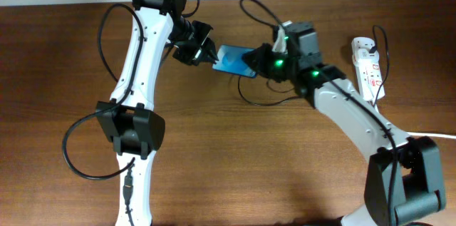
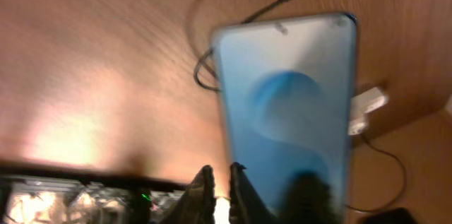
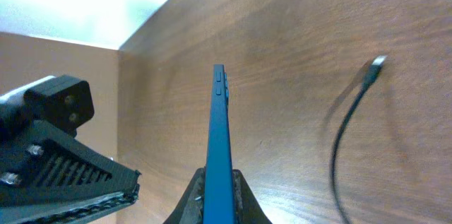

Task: Plug charger to phone and switch on socket
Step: 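Grasp the phone with the right gripper and release the left gripper, then rotate the phone with the right gripper and regrasp its top with the left, then open the right gripper, leaving the phone held upright by the left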

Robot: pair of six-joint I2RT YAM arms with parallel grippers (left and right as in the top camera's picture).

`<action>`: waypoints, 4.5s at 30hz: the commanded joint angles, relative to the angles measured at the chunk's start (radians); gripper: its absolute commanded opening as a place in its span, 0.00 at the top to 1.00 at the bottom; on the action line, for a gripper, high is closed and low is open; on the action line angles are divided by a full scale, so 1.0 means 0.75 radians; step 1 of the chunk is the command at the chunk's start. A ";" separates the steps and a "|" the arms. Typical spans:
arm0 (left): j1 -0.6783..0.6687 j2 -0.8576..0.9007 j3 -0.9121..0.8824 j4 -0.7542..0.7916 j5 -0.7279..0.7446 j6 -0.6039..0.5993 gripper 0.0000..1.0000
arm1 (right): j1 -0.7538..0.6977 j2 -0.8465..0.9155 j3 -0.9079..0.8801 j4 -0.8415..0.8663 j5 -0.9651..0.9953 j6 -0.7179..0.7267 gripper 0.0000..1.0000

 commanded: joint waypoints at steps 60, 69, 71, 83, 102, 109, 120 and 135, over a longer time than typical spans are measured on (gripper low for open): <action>-0.033 -0.988 -1.539 1.756 0.263 0.225 0.69 | -0.046 -0.297 -0.634 1.226 0.171 1.369 0.96; -0.084 -0.987 -1.539 1.806 0.168 0.194 0.72 | 0.062 -0.297 -0.622 1.358 0.172 1.393 0.96; -0.084 -0.987 -1.539 1.818 0.156 0.159 0.72 | 0.062 -0.297 -0.622 1.357 0.150 1.392 0.96; -0.083 -0.988 -1.539 1.989 0.121 0.017 0.73 | 0.183 -0.288 -0.622 1.368 0.081 1.387 0.96; -0.080 -0.987 -1.539 2.005 0.048 -0.017 1.00 | 0.207 -0.288 -0.620 1.387 0.106 1.387 0.82; -0.051 -0.987 -1.539 1.940 0.069 -0.002 1.00 | 0.046 -0.288 -0.620 1.208 0.131 1.131 0.50; 0.075 -0.988 -1.539 1.394 0.598 0.879 1.00 | -0.128 -0.288 -0.620 0.810 -0.389 0.118 0.24; 0.365 -0.987 -1.539 1.072 0.559 1.449 1.00 | -0.052 -0.262 -0.132 -0.291 0.179 -0.308 0.28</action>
